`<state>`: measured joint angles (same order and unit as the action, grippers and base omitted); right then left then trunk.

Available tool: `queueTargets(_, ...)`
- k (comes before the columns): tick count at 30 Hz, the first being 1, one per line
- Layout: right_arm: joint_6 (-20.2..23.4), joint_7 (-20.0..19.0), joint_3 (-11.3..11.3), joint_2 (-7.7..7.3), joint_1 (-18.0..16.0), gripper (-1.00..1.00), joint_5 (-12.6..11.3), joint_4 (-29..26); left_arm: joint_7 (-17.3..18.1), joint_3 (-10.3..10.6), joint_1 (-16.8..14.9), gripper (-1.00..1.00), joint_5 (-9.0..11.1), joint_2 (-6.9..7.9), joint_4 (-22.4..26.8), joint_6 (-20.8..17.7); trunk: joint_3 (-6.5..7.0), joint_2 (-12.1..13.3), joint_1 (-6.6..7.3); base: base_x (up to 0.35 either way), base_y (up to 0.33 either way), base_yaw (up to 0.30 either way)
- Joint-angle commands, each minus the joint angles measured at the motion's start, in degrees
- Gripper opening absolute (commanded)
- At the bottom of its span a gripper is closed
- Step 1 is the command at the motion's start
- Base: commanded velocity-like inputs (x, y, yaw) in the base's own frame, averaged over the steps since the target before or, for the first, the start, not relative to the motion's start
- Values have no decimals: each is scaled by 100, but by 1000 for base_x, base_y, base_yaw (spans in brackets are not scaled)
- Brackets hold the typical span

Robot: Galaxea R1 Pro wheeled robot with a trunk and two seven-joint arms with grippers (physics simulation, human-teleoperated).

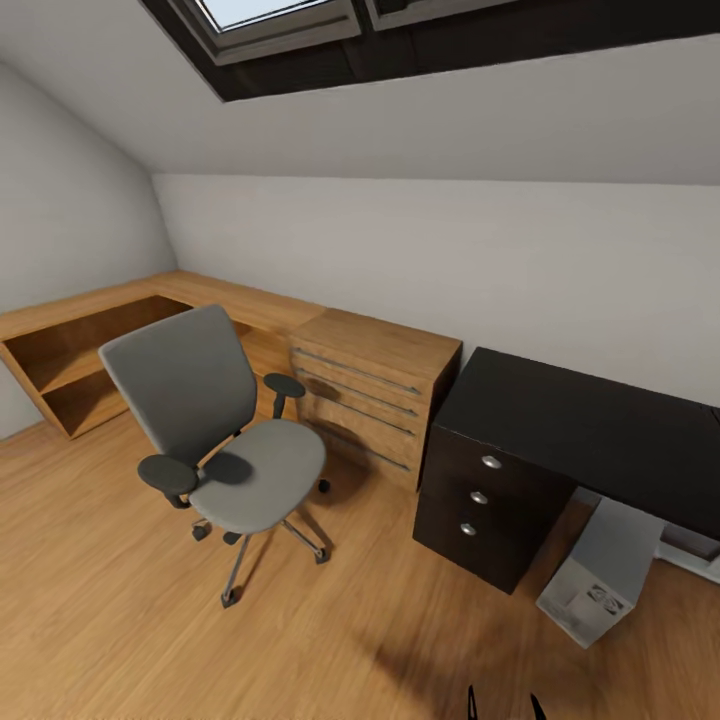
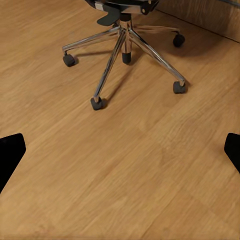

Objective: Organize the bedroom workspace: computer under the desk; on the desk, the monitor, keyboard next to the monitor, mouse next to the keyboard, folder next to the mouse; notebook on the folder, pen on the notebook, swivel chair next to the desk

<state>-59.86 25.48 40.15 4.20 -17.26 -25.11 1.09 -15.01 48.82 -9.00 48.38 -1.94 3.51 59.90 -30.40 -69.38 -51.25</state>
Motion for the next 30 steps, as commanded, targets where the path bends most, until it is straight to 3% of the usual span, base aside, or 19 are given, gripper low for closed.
queueTargets(1,-14,33,53,21,-5,100,-22,13,-58,49,-4,100,-4,0,0,10,-6,-3,0,0,0,15)
queueTargets(10,-14,70,36,91,-3,100,-46,8,-52,49,-2,100,-4,0,0,10,2,-3,0,0,0,150)
queueTargets(21,-14,416,27,229,2,100,-63,13,-30,49,-4,100,-4,1,0,10,60,-3,0,0,0,213)
queueTargets(28,-14,841,6,216,3,100,-56,-6,-20,52,-3,100,-5,1,0,10,97,-3,0,0,0,225)
queueTargets(29,-14,910,3,219,2,100,-55,-10,-20,63,-2,100,-23,1,3,-381,101,-3,0,0,0,243)
queueTargets(30,-14,928,3,220,-1,100,-55,-11,-18,68,-3,100,-29,1,5,-540,106,-3,0,0,0,243)
